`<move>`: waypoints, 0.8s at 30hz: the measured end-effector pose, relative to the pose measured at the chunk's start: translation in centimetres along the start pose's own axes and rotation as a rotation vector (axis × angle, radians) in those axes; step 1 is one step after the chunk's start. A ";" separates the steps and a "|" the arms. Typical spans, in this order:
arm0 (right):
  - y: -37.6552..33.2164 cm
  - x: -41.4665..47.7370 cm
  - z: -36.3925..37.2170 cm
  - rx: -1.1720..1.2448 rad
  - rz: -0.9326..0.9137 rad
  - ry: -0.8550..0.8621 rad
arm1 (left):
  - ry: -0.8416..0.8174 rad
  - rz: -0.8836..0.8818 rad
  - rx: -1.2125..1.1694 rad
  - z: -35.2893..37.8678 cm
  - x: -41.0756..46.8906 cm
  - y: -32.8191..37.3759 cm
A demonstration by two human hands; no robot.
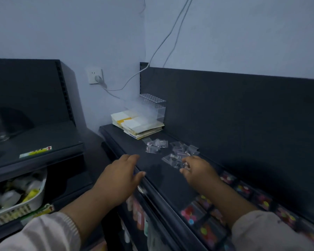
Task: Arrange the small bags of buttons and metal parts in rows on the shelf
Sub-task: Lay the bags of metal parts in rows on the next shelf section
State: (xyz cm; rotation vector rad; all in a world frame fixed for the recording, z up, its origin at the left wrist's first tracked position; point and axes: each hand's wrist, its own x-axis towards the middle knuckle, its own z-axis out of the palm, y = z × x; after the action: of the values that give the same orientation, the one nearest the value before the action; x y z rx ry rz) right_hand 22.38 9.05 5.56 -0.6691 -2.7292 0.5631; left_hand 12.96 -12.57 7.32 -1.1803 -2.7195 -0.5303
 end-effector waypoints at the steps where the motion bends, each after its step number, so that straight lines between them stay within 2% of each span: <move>1: 0.3 1.1 0.3 0.013 0.007 -0.001 | -0.004 -0.001 -0.006 0.5 1.1 -0.3; 12: 1.3 9.0 6.0 -0.078 0.039 -0.012 | -0.114 0.042 -0.082 6.7 13.2 -3.8; 19: 1.2 13.0 9.2 -0.167 0.133 0.029 | -0.201 0.288 -0.053 11.4 21.1 -7.6; 24: 1.4 15.3 11.2 -0.241 0.215 -0.054 | -0.251 0.365 -0.119 14.0 24.9 -9.9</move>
State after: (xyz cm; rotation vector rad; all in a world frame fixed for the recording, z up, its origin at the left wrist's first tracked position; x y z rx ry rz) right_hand 5.93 14.30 -2.37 -1.0296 -2.8214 0.3020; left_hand -10.97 3.28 -1.98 -1.8370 -2.5937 -0.5281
